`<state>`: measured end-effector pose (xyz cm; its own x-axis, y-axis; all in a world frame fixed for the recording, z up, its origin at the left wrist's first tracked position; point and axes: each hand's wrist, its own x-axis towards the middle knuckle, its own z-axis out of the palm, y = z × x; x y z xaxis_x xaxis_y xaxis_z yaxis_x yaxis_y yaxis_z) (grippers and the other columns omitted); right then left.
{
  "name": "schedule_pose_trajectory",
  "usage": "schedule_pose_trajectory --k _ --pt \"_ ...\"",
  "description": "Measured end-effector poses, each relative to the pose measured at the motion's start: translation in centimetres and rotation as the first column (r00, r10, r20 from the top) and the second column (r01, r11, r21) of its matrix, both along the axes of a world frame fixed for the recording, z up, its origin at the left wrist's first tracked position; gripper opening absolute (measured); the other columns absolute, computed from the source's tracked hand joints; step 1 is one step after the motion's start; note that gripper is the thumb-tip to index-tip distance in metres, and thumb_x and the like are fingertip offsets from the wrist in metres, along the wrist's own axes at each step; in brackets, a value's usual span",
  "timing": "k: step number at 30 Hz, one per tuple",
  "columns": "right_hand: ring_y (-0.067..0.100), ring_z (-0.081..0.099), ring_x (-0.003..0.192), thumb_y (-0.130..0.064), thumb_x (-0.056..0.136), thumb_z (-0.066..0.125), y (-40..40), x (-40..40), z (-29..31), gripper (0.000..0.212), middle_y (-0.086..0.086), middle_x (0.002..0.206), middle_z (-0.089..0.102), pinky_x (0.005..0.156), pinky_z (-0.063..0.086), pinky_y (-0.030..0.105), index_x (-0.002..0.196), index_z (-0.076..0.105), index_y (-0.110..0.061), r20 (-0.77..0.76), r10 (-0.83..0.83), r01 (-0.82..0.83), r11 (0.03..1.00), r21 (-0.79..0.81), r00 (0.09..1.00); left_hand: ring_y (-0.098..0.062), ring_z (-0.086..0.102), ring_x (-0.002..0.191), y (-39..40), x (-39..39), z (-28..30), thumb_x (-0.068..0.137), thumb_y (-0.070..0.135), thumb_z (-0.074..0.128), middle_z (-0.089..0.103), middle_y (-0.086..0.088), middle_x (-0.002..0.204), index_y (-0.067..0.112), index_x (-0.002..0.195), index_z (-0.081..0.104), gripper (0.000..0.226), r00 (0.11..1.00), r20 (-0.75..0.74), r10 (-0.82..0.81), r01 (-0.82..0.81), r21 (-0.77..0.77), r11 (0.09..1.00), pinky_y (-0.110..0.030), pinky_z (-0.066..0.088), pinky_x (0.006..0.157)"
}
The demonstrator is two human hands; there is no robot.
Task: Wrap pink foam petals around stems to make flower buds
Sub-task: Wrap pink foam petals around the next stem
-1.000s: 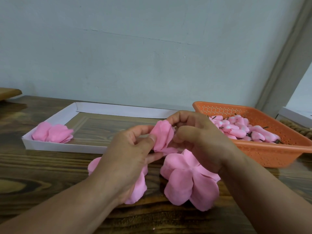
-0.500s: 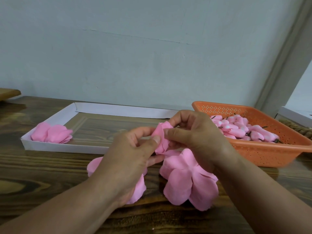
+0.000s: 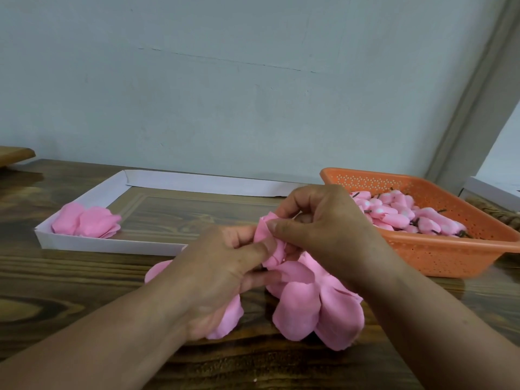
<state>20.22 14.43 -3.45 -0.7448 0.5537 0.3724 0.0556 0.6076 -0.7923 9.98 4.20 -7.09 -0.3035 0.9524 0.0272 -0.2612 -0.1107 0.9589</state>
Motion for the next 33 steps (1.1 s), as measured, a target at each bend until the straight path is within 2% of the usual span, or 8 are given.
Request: schedule_pose_trajectory --k 3,7,12,16,19,22,27,33 --pt "0.026 0.065 0.053 -0.005 0.081 0.068 -0.1 0.0 -0.2 0.014 0.018 0.061 0.067 0.057 0.054 0.024 0.068 0.063 -0.009 0.043 0.037 -0.036 0.999 -0.02 0.998 -0.031 0.068 0.097 0.0 -0.3 0.0 0.088 0.011 0.054 0.07 -0.021 0.098 -0.004 0.078 0.065 0.021 0.998 -0.006 -0.058 0.057 -0.055 0.997 -0.037 0.057 0.087" --pt "0.024 0.063 0.049 -0.002 0.081 0.068 0.2 -0.1 -0.4 0.011 0.019 0.06 0.067 0.051 0.053 0.03 0.071 0.063 -0.002 0.001 0.057 -0.056 0.994 -0.096 0.998 -0.031 0.065 0.094 -0.1 -0.5 0.5 0.079 0.016 0.058 0.065 -0.019 0.09 0.003 0.065 0.064 0.02 0.995 0.029 -0.096 0.098 -0.075 0.992 -0.042 0.053 0.094" --pt "0.014 0.058 0.047 -0.002 0.082 0.066 0.5 -0.2 -0.3 0.006 0.002 0.057 0.063 0.046 0.049 0.023 0.087 0.066 -0.006 -0.15 0.047 -0.084 0.964 -0.254 0.988 -0.021 0.07 0.078 0.1 -1.1 0.8 0.073 0.01 0.057 0.072 -0.019 0.088 0.0 0.073 0.07 0.016 0.984 0.177 -0.019 0.033 -0.078 0.996 -0.027 0.06 0.069" --pt "0.018 0.056 0.05 -0.036 0.069 0.073 1.7 0.8 0.4 0.027 0.007 0.057 0.06 0.05 0.046 0.031 0.069 0.064 -0.011 -0.231 -0.01 0.01 1.0 -0.002 0.973 -0.014 0.068 0.061 0.3 -1.6 1.2 0.071 0.009 0.058 0.067 -0.01 0.068 -0.003 0.083 0.067 0.019 0.964 0.264 0.031 -0.013 -0.067 0.998 -0.024 0.059 0.061" --pt "0.018 0.057 0.065 -0.048 0.057 0.074 2.3 1.4 0.8 0.035 -0.001 0.07 0.061 0.063 0.047 0.038 0.07 0.066 -0.016 0.013 0.143 -0.143 0.97 0.196 0.99 -0.015 0.066 0.061 0.5 -2.1 1.1 0.075 0.007 0.057 0.064 -0.012 0.071 -0.007 0.089 0.065 0.021 0.947 0.319 0.049 -0.035 -0.049 0.998 -0.024 0.059 0.059" --pt "0.005 0.049 0.068 -0.031 0.058 0.087 2.3 1.4 0.5 0.031 -0.014 0.075 0.054 0.07 0.047 0.032 0.079 0.067 -0.019 0.213 0.193 -0.255 0.913 0.319 0.958 -0.015 0.063 0.062 0.6 -2.3 0.9 0.072 0.008 0.059 0.06 -0.013 0.074 -0.008 0.095 0.064 0.028 0.939 0.342 0.047 -0.031 -0.052 0.998 -0.021 0.057 0.053" --pt "-0.003 0.049 0.073 -0.01 0.073 0.076 1.6 0.9 0.2 0.02 -0.008 0.074 0.051 0.081 0.024 -0.003 0.084 0.071 -0.026 0.143 0.237 -0.277 0.819 0.503 0.961 -0.008 0.052 0.054 0.4 -2.2 1.0 0.07 0.011 0.062 0.058 -0.012 0.077 -0.008 0.099 0.066 0.035 0.954 0.292 0.069 -0.04 -0.104 0.994 -0.015 0.048 0.041" --pt "0.006 0.054 0.085 -0.009 0.074 0.071 1.7 1.1 0.6 0.01 -0.004 0.085 0.059 0.079 0.039 0.017 0.08 0.075 -0.015 0.107 0.258 -0.273 0.788 0.552 0.96 -0.016 0.068 0.059 0.2 -2.0 1.1 0.069 0.011 0.062 0.069 -0.015 0.074 -0.002 0.081 0.074 0.021 0.956 0.293 0.02 0.01 -0.102 0.995 -0.016 0.05 0.04"
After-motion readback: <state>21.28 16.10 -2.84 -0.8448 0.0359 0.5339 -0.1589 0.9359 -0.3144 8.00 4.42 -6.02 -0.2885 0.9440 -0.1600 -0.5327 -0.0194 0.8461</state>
